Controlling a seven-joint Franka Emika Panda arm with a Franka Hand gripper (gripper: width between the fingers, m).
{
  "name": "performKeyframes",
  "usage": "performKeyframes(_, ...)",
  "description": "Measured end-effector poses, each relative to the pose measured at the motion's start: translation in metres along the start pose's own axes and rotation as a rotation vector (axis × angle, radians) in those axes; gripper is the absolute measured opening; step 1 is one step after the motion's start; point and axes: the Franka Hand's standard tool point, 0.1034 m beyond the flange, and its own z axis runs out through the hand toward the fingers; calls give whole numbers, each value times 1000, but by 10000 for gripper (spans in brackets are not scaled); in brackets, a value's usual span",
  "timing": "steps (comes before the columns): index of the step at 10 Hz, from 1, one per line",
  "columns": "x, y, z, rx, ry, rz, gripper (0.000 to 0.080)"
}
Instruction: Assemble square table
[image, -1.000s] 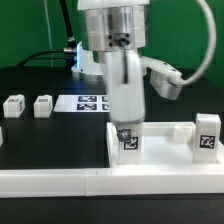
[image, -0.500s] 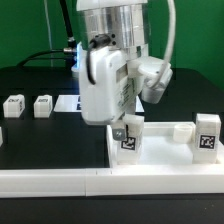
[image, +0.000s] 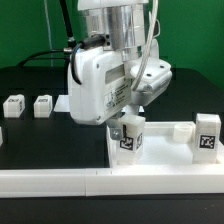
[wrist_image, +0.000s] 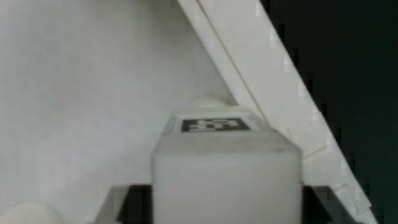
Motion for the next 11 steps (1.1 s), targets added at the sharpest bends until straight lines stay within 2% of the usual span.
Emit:
performKeyframes(1,0,0,0,-1,1,-42,294)
performKeyframes(2,-3,5,0,-30,7,-144,470)
performKeyframes(3,-9,5,-1,-25,5,-245,588)
performKeyframes(4,-14,5,-3,-29,26,-428,588)
performKeyframes(5,-18,9,-3,-33,40,-508,637)
performKeyframes(8,-15,7,-2,-38,40,-733,646)
performKeyframes(9,-13,7,-2,-55,48,-900,649)
performKeyframes(11,-11,1,-4,-58,63,-1189,649)
